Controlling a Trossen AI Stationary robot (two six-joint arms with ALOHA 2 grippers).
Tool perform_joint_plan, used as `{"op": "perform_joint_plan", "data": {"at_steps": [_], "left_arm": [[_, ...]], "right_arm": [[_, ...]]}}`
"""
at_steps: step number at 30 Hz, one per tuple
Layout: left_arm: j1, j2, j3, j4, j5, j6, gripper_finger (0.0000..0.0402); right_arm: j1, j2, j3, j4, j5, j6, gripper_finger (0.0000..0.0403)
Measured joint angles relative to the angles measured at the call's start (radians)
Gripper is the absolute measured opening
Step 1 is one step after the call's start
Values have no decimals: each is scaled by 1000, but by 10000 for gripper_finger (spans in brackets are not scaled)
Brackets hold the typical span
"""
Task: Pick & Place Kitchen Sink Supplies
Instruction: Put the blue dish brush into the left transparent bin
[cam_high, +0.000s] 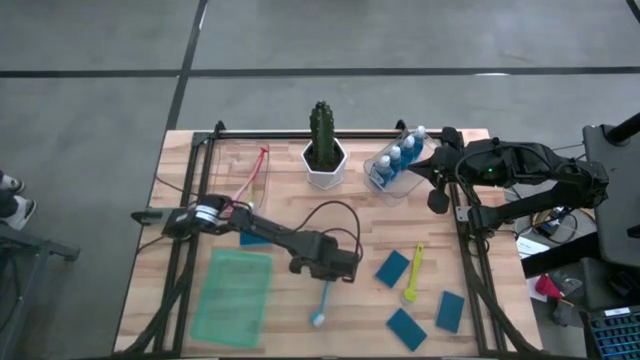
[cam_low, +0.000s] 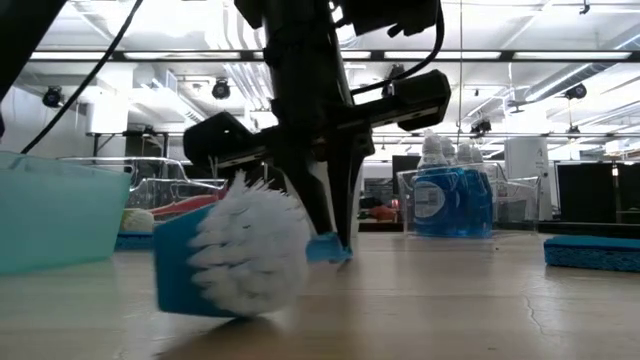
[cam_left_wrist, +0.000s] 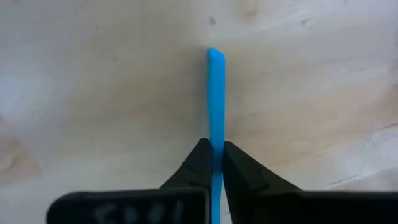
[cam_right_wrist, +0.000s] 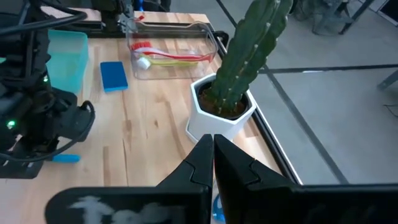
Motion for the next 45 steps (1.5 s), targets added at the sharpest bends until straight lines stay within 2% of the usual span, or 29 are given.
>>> {"op": "perform_joint_plan", "data": {"at_steps": [11, 18, 27, 31, 37, 41, 45], "left_arm": [[21, -8, 12, 0, 14, 62, 12], [21, -72, 18, -21, 2, 67, 11], [50, -246, 18, -329, -28, 125, 12], [95, -360, 18, -493, -95, 184, 11], [272, -545, 15, -757, -222, 351, 12], [458, -673, -16, -708, -329, 522, 11], [678, -735, -27, -738, -355, 621, 12]], "right_arm": [[0, -1, 0, -1, 0, -32, 8], [0, -2, 0, 0, 0, -38, 8], [0, 0, -1, 1, 0, -39, 8], [0, 2, -1, 14, 0, -39, 8], [0, 2, -6, 115, 1, -38, 8], [0, 9, -8, 161, 3, -38, 8], [0, 32, -9, 167, 7, 5, 8]]}}
